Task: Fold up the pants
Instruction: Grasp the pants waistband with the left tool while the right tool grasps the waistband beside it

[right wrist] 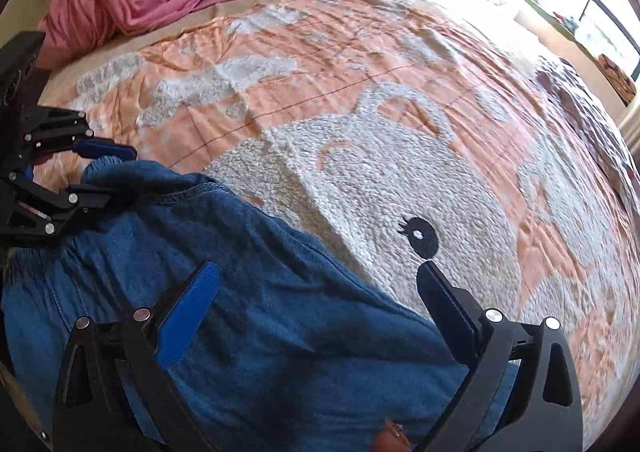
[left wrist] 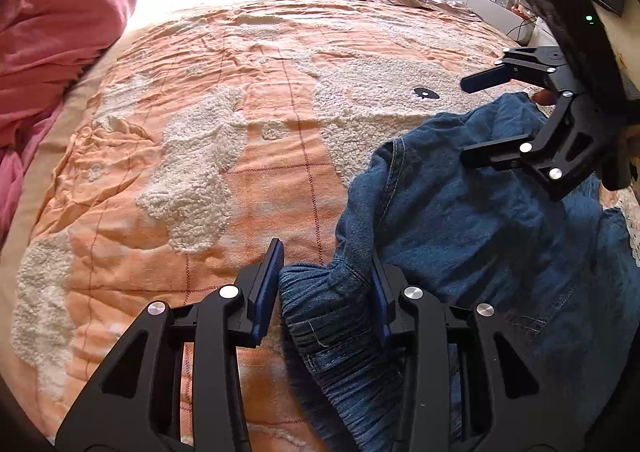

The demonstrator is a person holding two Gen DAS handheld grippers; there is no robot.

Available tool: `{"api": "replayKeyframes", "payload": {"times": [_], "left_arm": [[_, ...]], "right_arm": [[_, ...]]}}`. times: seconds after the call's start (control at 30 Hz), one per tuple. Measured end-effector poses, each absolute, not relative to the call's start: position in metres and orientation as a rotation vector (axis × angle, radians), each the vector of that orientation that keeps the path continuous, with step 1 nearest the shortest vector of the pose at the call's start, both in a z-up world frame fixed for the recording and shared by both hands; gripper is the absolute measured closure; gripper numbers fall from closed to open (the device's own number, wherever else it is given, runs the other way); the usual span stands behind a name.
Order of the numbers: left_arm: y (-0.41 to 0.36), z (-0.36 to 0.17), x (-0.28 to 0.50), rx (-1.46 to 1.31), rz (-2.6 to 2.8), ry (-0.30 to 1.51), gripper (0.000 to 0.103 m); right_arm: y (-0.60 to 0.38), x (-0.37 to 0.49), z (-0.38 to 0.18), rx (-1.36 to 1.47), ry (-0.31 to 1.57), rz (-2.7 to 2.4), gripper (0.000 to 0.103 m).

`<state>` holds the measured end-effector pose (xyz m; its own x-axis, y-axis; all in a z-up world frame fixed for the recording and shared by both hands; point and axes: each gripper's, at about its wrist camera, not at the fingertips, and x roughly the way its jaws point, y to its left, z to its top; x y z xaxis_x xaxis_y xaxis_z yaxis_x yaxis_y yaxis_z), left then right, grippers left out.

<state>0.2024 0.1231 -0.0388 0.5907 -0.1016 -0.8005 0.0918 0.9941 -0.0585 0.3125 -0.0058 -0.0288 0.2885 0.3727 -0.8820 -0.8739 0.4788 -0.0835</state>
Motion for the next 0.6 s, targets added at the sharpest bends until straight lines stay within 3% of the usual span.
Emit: {"api": "replayKeyframes", "payload": {"times": [0.1,0.17,0.2,0.23,0.27,0.33,0.6], "left_arm": [[0.127,-0.031,0.196,-0.029,-0.129,0.888,0.072],[0.131,-0.026,0.194,-0.044,-0.141,0.870,0.072],[0.132,-0.024,0.193,-0.054,-0.143,0.859,0.073],[0.133,-0.023,0.193,-0.065,-0.154,0.855,0.073],[0.133,-0.023,0.193,-0.066,-0.157,0.853,0.073],[0.132,-0.022,0.193,-0.061,-0.158,0.847,0.073],[0.121,0.006,0.172,0.042,-0.194,0.709,0.072]], "right_arm": [[0.011,0.313,-0.036,-0.708,0.956,0.995,0.005],[0.017,0.312,-0.039,-0.715,0.968,1.044,0.015],[0.019,0.312,-0.041,-0.709,0.991,1.072,0.047],[0.020,0.310,-0.043,-0.704,1.005,1.111,0.060],[0.021,0.305,-0.043,-0.713,1.000,1.125,0.063],[0.020,0.293,-0.040,-0.747,0.960,1.133,0.093],[-0.027,0.256,0.023,-0.613,0.719,0.995,0.098]]}}
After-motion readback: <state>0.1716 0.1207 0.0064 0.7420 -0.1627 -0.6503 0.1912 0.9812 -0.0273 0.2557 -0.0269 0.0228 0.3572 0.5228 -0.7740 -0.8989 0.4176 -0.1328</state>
